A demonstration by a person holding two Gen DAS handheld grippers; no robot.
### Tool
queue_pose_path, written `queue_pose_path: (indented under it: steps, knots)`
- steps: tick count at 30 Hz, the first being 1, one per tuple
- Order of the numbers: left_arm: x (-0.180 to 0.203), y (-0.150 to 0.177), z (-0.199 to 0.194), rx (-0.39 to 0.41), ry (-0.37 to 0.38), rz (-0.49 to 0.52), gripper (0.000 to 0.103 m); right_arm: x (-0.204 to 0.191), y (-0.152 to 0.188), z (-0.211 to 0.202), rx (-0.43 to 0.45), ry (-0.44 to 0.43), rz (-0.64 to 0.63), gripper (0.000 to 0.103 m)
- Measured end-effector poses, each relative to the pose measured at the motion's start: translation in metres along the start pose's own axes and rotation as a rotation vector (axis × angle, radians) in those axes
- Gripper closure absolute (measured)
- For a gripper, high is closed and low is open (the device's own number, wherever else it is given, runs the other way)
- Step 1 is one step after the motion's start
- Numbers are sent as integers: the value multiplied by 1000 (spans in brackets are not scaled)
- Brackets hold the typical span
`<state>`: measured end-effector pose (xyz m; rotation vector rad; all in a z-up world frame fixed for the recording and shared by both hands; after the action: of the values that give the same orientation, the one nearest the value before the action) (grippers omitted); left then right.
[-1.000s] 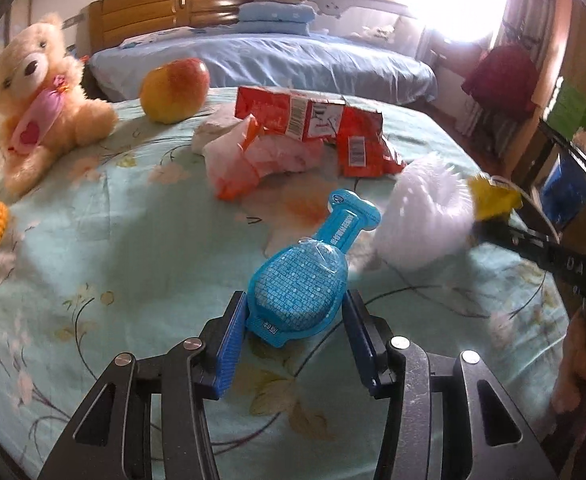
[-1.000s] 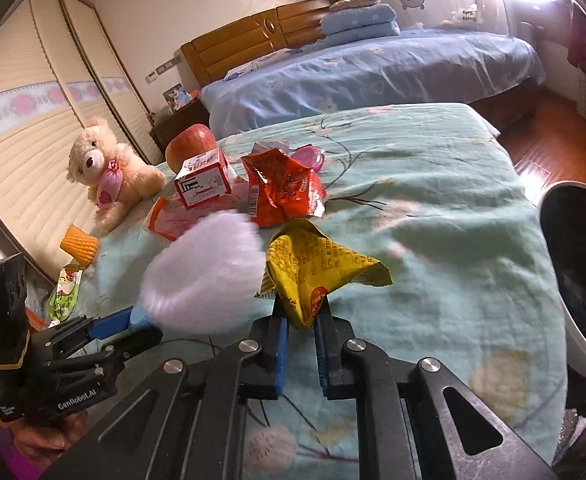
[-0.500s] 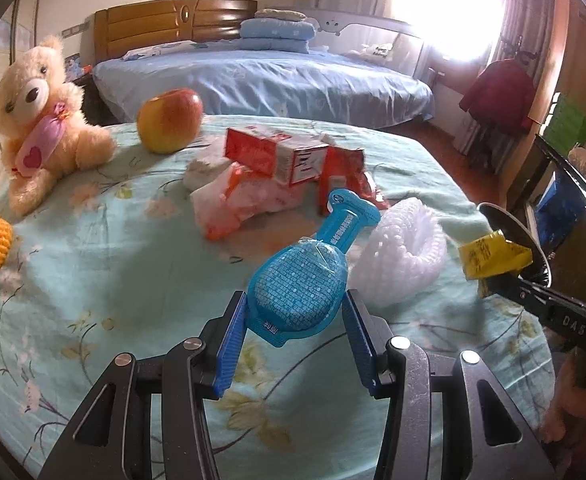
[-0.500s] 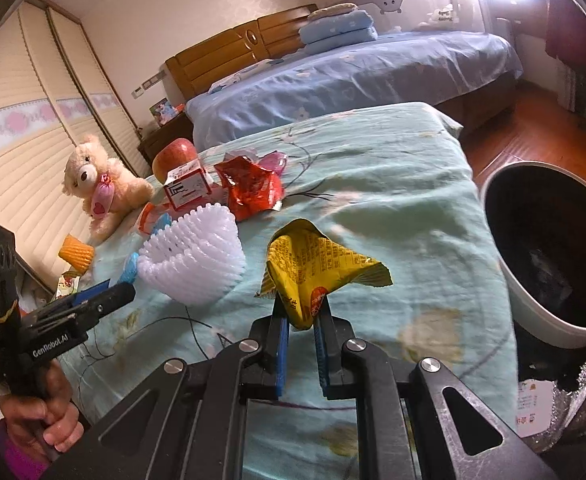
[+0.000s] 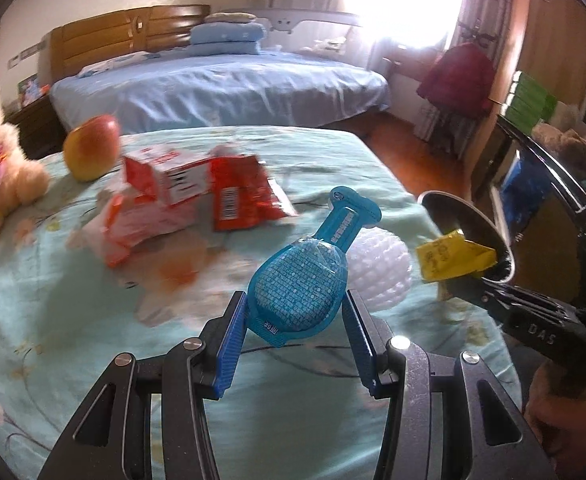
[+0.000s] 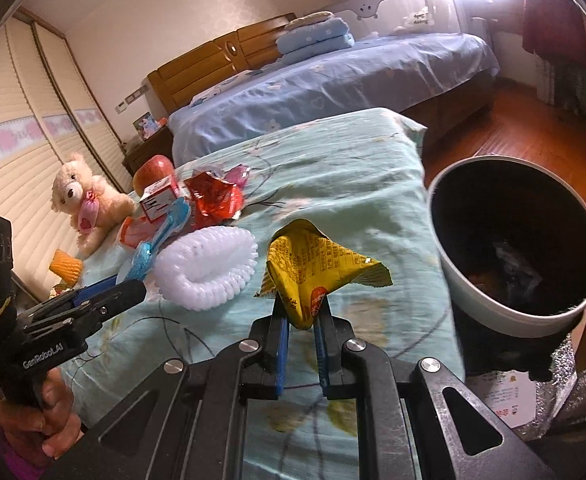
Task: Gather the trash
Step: 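Carry the blue brush and yellow wrapper over the trash bin with both tools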
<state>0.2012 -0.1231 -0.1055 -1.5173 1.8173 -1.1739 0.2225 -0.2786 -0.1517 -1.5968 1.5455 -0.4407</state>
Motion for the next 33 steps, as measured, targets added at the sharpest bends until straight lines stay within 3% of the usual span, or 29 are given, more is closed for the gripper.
queue_pose_path:
  steps: [14,33]
  knots:
    - [73,-13,21,6,118,78,56,51,-11,-27,43,77,43,92]
    - [147,-13,86,-35,173,154,56,117,-23,-46,64,172,88,92]
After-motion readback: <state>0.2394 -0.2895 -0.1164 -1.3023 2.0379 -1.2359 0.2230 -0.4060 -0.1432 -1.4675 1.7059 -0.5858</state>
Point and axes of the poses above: each gripper's, at about its wrist camera, not at the fingertips, and z roughly the way its jaws point, x to its right, y to its underside, the point moved 9 cm from there along z, roughly the way its jaws point, and after that the axes turned 15 degrees about x, right-handed, at the moved point
